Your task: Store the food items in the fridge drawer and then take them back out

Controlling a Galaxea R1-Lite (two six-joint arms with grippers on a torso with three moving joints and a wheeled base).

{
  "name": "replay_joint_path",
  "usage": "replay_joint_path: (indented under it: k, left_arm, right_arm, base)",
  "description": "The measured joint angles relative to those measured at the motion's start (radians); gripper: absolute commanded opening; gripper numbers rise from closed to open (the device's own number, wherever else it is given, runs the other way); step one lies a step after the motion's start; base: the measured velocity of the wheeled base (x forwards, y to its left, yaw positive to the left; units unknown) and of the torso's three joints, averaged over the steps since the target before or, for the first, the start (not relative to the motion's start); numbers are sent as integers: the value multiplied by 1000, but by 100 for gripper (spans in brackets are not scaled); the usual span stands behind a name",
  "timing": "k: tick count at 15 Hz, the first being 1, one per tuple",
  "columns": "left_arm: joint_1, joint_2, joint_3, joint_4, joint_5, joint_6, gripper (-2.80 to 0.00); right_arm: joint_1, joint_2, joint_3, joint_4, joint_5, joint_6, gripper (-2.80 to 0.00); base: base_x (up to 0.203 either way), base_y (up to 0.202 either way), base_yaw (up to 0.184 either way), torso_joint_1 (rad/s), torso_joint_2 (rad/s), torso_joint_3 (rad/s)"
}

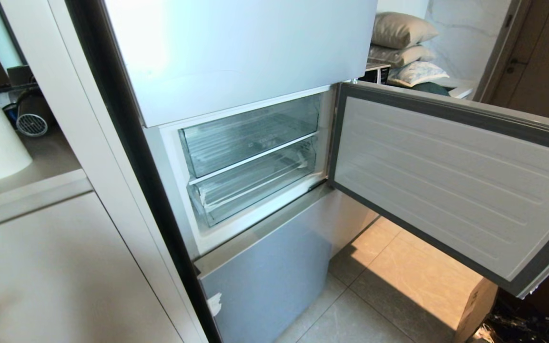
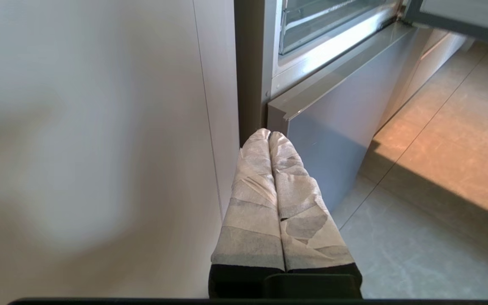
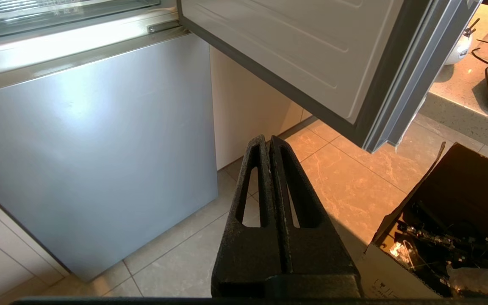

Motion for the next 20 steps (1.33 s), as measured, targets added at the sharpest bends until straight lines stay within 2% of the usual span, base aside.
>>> replay_joint_path:
  k: [8,20]
  left_arm:
    - [-1,-3,1,2,1,-5,-280]
    - [0,-3,1,3,1,-5,-280]
  right_arm:
    - [-1,0,0,0,-5,2,-280]
    - [0,0,0,0,-5,3,-280]
  base:
    - [0,-1,9,0,0,0]
    - [0,-10,172,3,2,1]
